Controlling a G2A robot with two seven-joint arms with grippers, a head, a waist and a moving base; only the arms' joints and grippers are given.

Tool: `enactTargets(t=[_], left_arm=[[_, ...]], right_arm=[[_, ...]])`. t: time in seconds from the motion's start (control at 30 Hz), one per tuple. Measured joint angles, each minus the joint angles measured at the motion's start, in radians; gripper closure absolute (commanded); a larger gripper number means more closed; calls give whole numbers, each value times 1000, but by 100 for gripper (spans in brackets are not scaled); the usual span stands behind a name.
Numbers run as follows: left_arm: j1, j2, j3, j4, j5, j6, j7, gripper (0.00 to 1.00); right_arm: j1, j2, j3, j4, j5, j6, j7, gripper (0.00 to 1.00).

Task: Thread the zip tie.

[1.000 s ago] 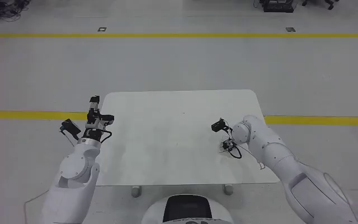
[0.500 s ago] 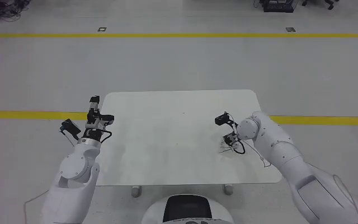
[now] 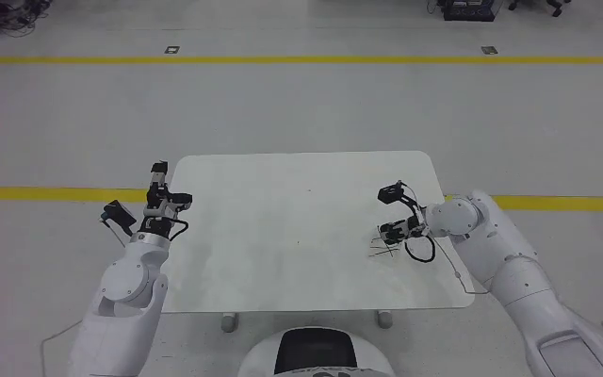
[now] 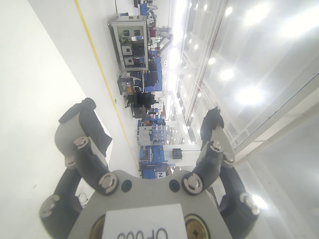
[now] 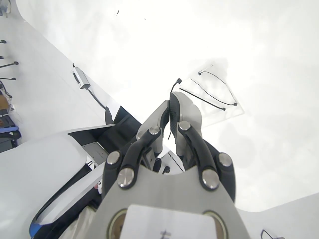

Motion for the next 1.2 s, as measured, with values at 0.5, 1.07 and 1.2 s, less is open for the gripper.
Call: enactTargets(t=[0.5,1.07,1.2], left_arm=[[0,0,0,0,0,0,0,0],[0,0,0,0,0,0,0,0],[0,0,0,0,0,0,0,0]], right_arm=[[-111,15,34,-86,185,0,-198,100],[-298,68,25,-237,413,0,-527,100],[-298,68,25,-237,412,0,-527,100]])
